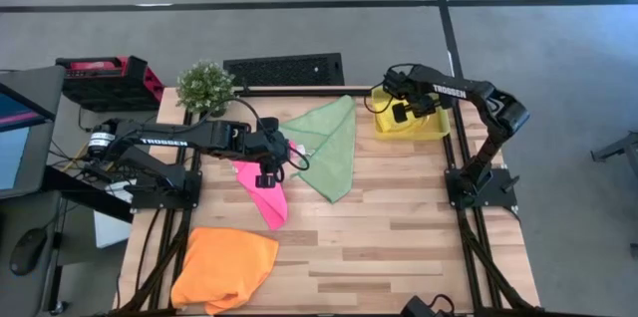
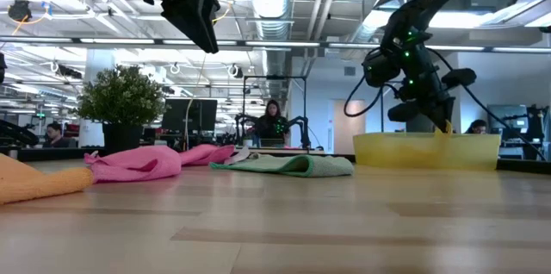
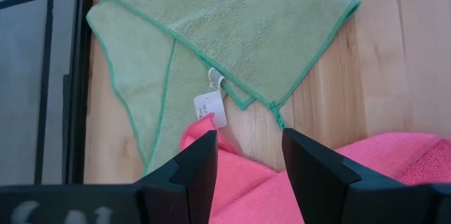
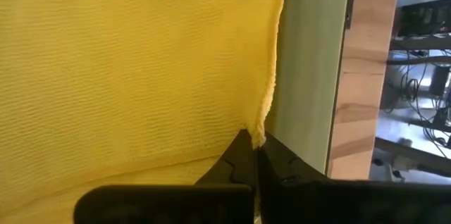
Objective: Fold microfiber towels
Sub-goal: Put the yellow towel into the bin
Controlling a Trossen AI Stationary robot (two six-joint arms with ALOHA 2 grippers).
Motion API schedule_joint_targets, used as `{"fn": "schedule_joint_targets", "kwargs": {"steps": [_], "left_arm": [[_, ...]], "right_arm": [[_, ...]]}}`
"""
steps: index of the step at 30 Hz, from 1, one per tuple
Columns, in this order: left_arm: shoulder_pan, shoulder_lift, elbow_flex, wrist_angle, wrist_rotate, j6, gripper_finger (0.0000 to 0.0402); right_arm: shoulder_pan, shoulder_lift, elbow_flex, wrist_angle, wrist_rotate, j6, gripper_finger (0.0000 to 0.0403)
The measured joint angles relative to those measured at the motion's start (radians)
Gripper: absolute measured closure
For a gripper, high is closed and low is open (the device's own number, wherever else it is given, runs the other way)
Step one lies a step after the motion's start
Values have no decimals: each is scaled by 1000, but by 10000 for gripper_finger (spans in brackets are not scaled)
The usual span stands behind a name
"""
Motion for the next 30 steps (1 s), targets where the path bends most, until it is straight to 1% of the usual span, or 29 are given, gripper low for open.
{"fn": "schedule_joint_targets", "kwargs": {"steps": [7,15,19,23,27,30], "left_arm": [[0,0,0,-1,0,1,248],[0,0,0,-5,0,0,248],[0,0,0,-5,1,-13,248],[0,0,0,-12,2,-31,248],[0,0,0,-37,4,-74,248],[0,0,0,-68,3,-129,248]], "right_arm": [[13,0,0,51,-3,-72,375],[13,0,0,56,-5,-86,343],[13,0,0,48,-5,-87,319],[13,0,0,49,-4,-88,287],[13,1,2,50,-1,-87,254],[15,1,21,51,-1,-76,236]]}}
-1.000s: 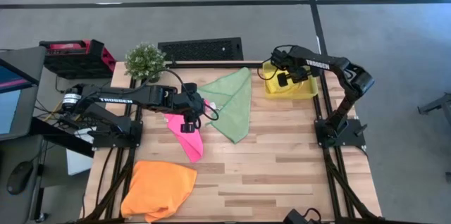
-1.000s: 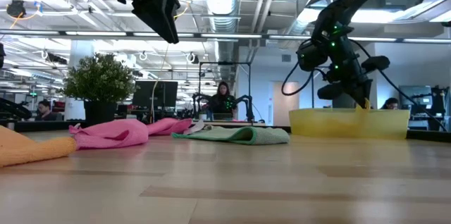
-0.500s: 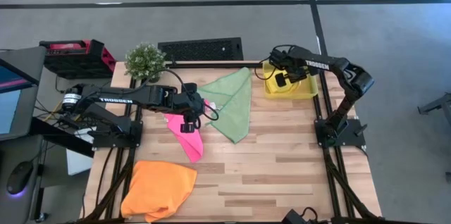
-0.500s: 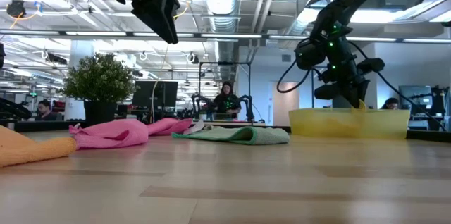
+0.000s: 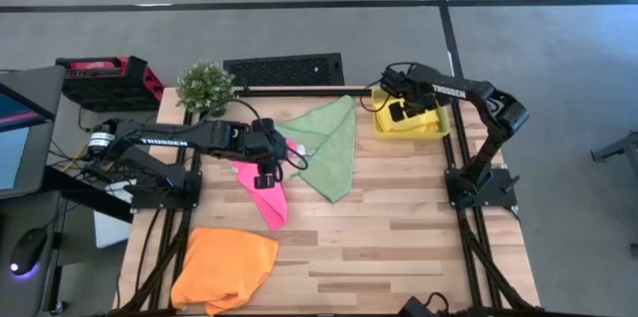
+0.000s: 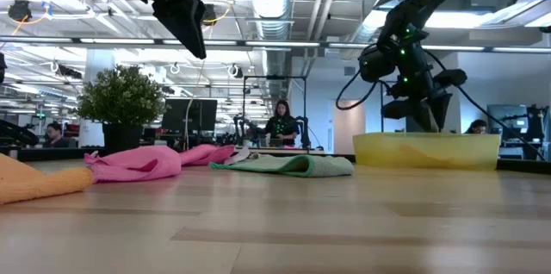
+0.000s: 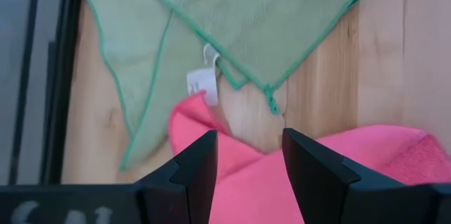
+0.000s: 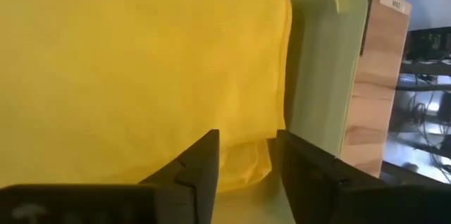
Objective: Fold microfiber towels
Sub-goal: Put the yellow towel into the bin, then fold the pink towel
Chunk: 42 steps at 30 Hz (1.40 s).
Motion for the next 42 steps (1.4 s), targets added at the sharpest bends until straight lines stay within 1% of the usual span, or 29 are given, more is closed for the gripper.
{"fn": "schedule_joint_targets", "kwargs": {"steps": [5,8,11,14,21,24,26,29,32,35,37,42], "left_arm": [[0,0,0,-37,1,-105,248],[0,0,-6,-60,24,-161,248],[2,-1,-36,-72,53,-240,248],[2,-1,-95,-74,88,-356,248],[2,-1,-256,-66,102,-687,248],[1,-1,-317,-54,96,-790,248],[2,-1,-355,-60,75,-857,248],[8,-1,-414,-55,71,-941,248],[21,-1,-471,-28,71,-993,248],[36,0,-512,-3,63,-1007,248],[45,0,-522,27,60,-1003,248],[66,0,-522,34,47,-989,248]], "right_arm": [[64,-33,30,4,0,-62,220],[134,-74,32,11,-4,-99,218],[217,-115,32,26,-30,-145,220],[304,-144,32,62,-61,-223,224],[490,-178,32,160,-183,-362,236],[555,-177,32,197,-210,-384,240],[590,-177,32,216,-214,-395,242],[631,-170,32,227,-215,-402,244],[657,-171,32,239,-216,-400,246],[672,-171,32,252,-218,-397,246],[677,-171,32,250,-218,-397,246],[674,-171,32,251,-217,-396,247]]}}
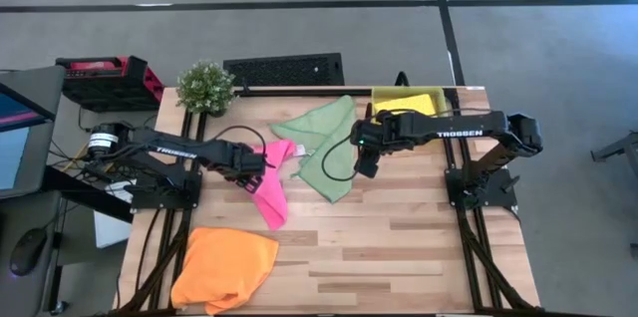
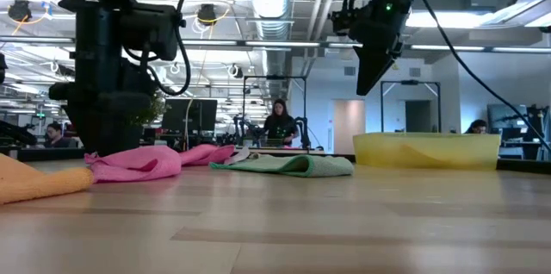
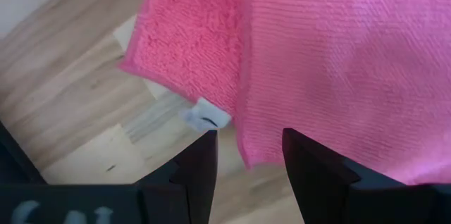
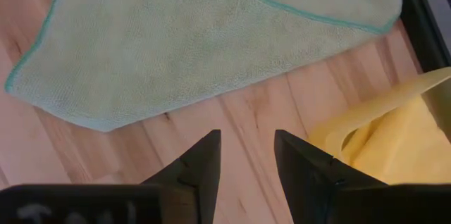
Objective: Fold microfiber towels
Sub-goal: Fold the pink towel
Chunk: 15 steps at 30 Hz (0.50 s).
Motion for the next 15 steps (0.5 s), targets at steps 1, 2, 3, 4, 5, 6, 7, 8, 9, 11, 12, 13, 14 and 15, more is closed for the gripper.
{"fn": "schedule_joint_targets", "kwargs": {"steps": [1,2,3,4,5,6,7,8,9,11,12,13,14,15], "left_arm": [[4,0,0,-1,0,1,248],[7,0,0,-1,1,5,248],[10,0,0,0,3,6,248],[10,0,0,-1,3,6,248],[10,0,0,-1,4,6,248],[10,0,0,-1,6,4,248],[10,0,0,-1,14,1,248],[10,0,0,-1,25,1,248],[10,0,0,1,31,5,248],[10,0,0,7,32,8,248],[10,0,0,6,32,7,248],[10,0,0,6,32,8,248],[10,0,0,6,32,14,248],[10,0,0,6,33,18,248]], "right_arm": [[0,0,0,0,0,0,247],[-1,0,0,0,0,0,248],[-2,0,0,0,0,0,249],[-2,0,0,0,0,0,250],[-2,0,0,0,0,0,251],[-2,0,0,0,0,1,251],[-3,0,0,0,0,1,252],[-2,0,0,0,0,1,252],[-2,0,0,0,0,1,253],[-2,0,0,0,0,1,252],[-2,0,0,0,0,1,252],[-2,0,0,0,1,2,252],[-3,0,0,0,1,2,252],[-2,0,0,0,1,2,253]]}}
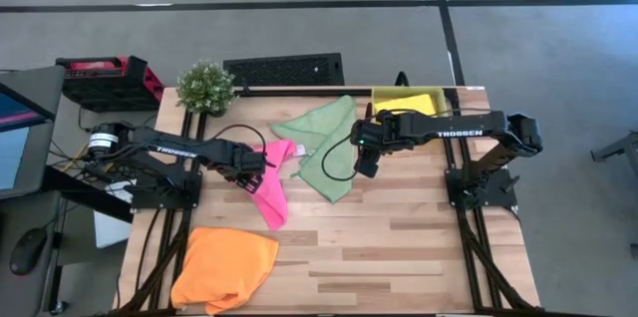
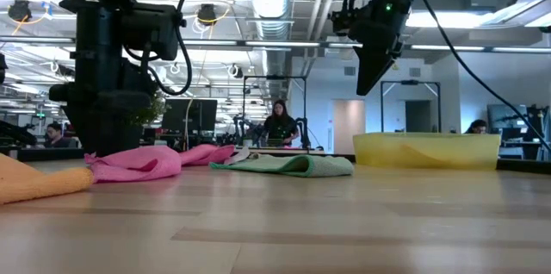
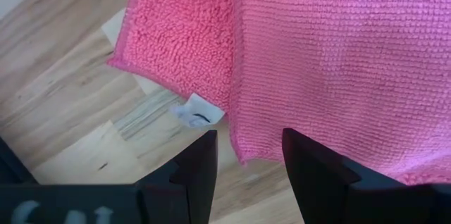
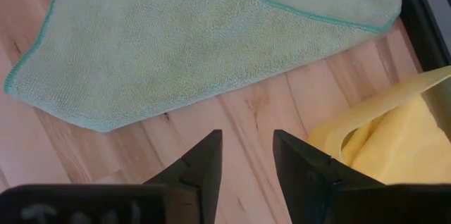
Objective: Fold microfiber towels
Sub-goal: Fold the pink towel
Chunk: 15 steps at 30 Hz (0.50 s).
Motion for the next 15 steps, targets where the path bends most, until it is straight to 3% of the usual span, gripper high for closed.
{"fn": "schedule_joint_targets", "kwargs": {"steps": [15], "left_arm": [[-1,-1,-60,35,28,-3,248]], "right_arm": [[0,0,0,0,2,0,258]]}}
